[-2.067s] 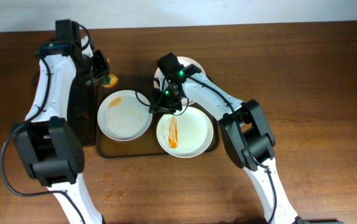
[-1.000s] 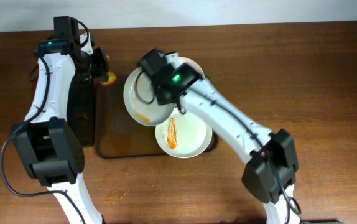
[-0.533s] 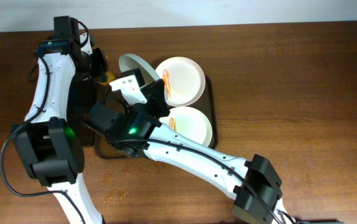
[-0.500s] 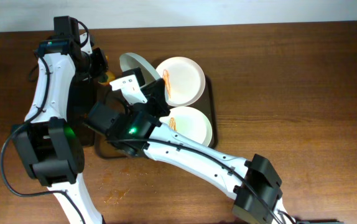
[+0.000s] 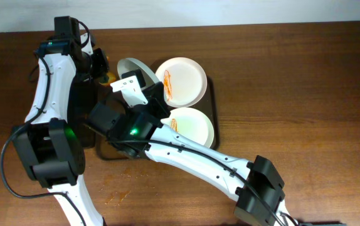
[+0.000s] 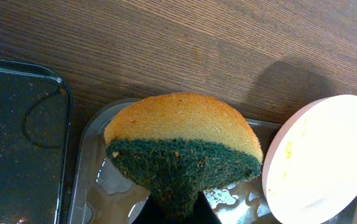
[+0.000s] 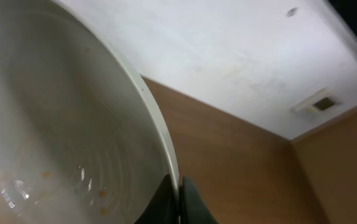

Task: Clean dirty plates on tray and stack at the side
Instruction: 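Lift the cleaned plate with the right gripper and place it right of the tray, then reach the right gripper to the rim of the lower sauce plate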

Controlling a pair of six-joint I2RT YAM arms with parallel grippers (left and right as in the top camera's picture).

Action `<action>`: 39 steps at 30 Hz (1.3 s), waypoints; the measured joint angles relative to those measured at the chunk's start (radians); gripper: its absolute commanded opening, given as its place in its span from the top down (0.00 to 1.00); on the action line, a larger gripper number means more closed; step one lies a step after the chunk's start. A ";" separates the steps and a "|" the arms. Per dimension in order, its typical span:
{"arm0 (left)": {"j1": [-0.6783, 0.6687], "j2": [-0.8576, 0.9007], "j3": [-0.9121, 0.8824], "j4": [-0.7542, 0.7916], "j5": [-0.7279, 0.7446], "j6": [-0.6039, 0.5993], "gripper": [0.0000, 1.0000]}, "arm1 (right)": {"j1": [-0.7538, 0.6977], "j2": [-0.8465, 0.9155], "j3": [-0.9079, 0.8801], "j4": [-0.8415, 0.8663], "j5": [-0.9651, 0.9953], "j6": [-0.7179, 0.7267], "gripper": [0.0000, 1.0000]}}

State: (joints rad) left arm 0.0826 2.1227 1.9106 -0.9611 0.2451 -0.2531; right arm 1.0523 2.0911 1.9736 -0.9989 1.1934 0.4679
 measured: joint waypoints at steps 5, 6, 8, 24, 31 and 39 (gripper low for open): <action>0.000 0.000 0.000 0.000 0.000 0.000 1.00 | -0.058 -0.009 0.000 -0.026 -0.229 0.000 0.96; 0.000 0.000 0.000 0.000 0.000 0.000 1.00 | -0.080 -0.019 0.000 -0.031 -0.285 0.000 0.96; 0.000 0.000 0.000 0.000 0.000 0.000 0.99 | -0.128 -0.051 0.000 -0.049 -0.408 0.000 0.96; 0.000 0.000 0.000 0.000 -0.019 0.000 1.00 | -1.005 -0.181 -0.095 -0.176 -1.361 -0.184 0.96; 0.000 0.000 0.000 0.007 -0.026 0.000 0.99 | -1.236 -0.180 -0.470 0.037 -1.379 -0.183 0.96; 0.000 0.000 0.000 0.007 -0.026 0.000 1.00 | -1.291 -0.182 -0.648 0.210 -1.376 -0.182 0.67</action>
State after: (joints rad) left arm 0.0826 2.1227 1.9106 -0.9539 0.2188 -0.2531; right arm -0.2386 1.9095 1.3254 -0.7891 -0.1822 0.2863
